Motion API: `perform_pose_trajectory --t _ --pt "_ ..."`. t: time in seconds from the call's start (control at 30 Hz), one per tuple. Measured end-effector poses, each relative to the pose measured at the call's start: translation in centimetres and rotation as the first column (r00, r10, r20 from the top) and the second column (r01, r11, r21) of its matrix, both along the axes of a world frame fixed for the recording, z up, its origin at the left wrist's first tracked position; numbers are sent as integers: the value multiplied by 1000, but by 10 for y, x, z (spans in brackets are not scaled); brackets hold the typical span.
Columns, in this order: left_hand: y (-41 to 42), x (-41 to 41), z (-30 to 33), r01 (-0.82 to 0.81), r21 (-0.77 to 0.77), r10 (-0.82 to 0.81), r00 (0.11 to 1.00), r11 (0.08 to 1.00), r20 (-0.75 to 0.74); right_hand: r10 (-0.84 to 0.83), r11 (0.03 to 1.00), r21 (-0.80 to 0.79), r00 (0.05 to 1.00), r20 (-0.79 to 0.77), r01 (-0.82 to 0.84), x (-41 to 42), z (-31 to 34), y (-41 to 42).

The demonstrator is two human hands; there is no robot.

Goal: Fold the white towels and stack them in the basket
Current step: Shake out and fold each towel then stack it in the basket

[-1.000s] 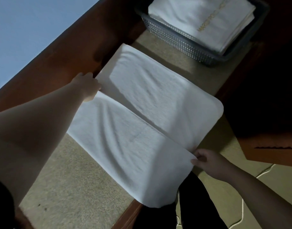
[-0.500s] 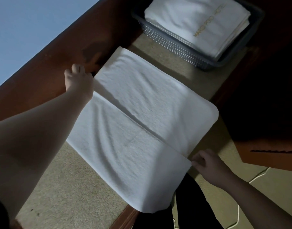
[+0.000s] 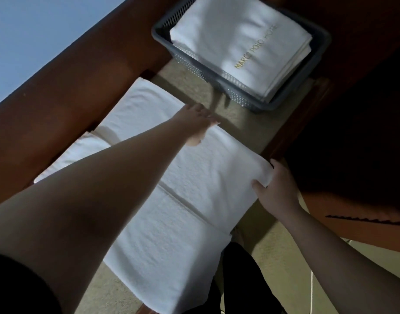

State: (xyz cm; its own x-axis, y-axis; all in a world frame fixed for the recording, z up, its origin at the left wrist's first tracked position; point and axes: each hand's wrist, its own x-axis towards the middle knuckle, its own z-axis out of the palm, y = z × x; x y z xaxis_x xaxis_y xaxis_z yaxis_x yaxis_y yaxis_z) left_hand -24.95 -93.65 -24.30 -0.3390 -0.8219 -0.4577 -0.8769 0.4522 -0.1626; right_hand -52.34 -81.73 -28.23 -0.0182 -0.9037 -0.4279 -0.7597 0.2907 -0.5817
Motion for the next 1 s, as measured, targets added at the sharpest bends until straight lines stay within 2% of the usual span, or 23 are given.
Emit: perform_pose_trajectory --t 0.1,0.27,0.43,0.63,0.73,0.87,1.0 --pt "-7 -9 -8 -26 95 24 1000 995 19 -15 994 107 998 67 8 -7 -4 -13" --pt "-17 -10 -11 -61 105 51 995 993 90 -42 981 192 988 148 13 -23 -11 -31" --pt "-34 -17 -5 -9 157 -22 980 988 198 -6 978 209 988 151 -26 -36 -19 -43" --pt "-49 3 6 44 163 -95 943 986 318 75 932 333 974 213 -145 -51 -29 -56" --pt "-49 22 14 63 133 -113 904 989 412 216 912 306 955 203 -272 -53 -32 -54" --pt "-33 67 26 95 109 -140 826 989 547 346 930 106 936 62 -351 -55 -22 -44" --pt "-6 108 39 117 44 -122 828 992 548 408 904 92 907 105 -417 -51 6 -19"
